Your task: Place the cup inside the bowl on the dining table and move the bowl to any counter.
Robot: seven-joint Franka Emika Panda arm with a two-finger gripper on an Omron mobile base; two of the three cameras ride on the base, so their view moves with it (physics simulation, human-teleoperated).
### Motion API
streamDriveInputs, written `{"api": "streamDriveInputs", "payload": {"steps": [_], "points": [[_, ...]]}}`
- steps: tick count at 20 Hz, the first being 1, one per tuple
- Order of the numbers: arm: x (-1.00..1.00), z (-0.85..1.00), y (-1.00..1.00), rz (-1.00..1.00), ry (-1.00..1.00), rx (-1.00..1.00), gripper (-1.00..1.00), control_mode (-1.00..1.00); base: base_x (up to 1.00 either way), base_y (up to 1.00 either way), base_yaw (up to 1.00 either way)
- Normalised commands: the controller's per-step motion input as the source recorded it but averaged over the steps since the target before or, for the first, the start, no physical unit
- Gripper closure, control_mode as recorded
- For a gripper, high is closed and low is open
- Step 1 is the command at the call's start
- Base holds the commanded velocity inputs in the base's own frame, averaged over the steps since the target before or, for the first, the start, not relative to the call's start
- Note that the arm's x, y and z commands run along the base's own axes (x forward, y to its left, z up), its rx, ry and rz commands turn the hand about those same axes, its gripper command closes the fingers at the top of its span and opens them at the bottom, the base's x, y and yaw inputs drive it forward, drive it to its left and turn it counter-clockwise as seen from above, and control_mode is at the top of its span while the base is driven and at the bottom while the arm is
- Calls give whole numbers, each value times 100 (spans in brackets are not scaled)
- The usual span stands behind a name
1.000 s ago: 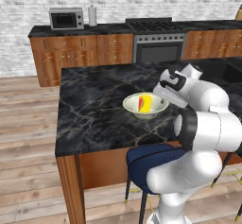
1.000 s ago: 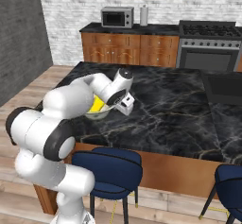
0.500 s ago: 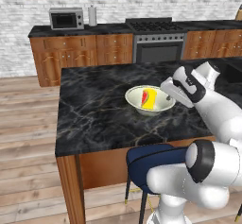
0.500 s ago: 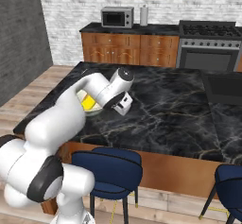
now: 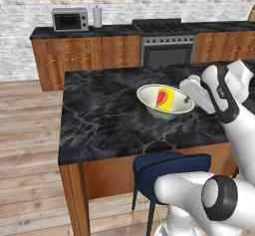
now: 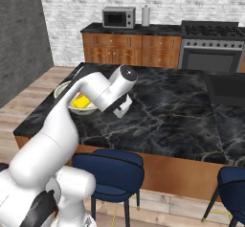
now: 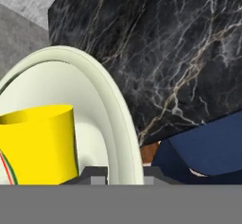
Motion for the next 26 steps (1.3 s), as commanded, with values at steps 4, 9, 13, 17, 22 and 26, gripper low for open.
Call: {"api": "streamDriveInputs", "payload": {"steps": [4,9,13,17,22,26], "points": [[-51,14,0,0,0,0,100,-100,0,0,0],[-9,0,0,0,1,-2,100,-100,0,0,0],[0,0,0,0,0,0,100,-100,0,0,0],[0,0,0,0,0,0,100,100,-9,2,0],[0,0,0,0,0,0,100,100,-24,60,-2],[0,0,0,0,0,0,100,100,-4,91,-4]]}}
